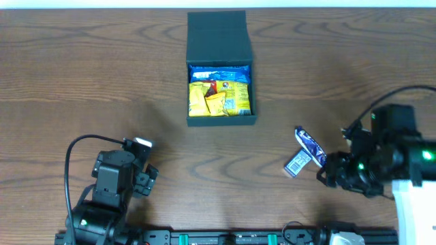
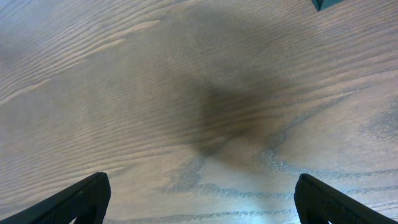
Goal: Pack container
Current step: 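Withdraw the right gripper toward the eclipse mints tin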
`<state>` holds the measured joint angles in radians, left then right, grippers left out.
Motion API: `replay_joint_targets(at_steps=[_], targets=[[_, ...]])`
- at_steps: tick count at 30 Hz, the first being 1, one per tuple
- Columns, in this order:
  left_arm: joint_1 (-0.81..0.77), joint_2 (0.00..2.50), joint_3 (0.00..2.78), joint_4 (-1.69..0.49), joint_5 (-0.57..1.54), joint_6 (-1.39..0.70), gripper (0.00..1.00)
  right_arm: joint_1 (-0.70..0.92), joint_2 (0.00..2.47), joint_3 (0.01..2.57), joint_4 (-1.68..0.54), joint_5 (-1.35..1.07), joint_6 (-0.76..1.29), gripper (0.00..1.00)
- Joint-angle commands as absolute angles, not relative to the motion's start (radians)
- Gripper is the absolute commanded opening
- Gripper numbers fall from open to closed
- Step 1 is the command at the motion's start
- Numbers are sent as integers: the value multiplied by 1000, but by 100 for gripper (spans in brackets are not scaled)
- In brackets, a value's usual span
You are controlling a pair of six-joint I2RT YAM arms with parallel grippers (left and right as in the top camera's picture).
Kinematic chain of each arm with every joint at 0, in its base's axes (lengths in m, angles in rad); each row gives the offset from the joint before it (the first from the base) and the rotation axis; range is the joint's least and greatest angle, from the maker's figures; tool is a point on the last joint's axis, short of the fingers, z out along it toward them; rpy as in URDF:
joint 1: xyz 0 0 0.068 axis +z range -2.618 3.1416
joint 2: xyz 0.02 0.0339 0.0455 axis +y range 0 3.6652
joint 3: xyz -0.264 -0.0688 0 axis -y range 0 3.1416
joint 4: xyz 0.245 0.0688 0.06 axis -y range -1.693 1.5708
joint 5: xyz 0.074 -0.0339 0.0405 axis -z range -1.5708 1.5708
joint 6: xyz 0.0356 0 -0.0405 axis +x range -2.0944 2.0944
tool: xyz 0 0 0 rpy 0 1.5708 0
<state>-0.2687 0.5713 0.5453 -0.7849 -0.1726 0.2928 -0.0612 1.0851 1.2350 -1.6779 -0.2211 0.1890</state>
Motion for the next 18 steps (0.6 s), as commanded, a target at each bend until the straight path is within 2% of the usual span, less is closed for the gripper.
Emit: replay_joint_targets(at_steps=[1, 3, 4, 5, 10, 13, 18], targets=[[-262, 569, 546, -786, -186, 303, 95, -18, 1096, 1232, -1644, -160, 505, 62], [-262, 569, 546, -786, -186, 303, 95, 2, 1100, 1224, -1582, -186, 591, 86], [-262, 569, 546, -786, -186, 303, 95, 6, 1104, 1221, -1558, -198, 591, 93], [-262, 569, 546, -786, -186, 303, 95, 12, 1118, 1213, -1528, -220, 607, 97], [-262, 569, 546, -786, -186, 303, 95, 63, 1206, 1111, -1437, -221, 878, 91], [-262, 569, 546, -786, -186, 303, 95, 118, 1217, 1012, -1276, -242, 910, 97], [-262, 569, 546, -786, -186, 303, 95, 131, 1218, 876, -1091, -244, 950, 88]])
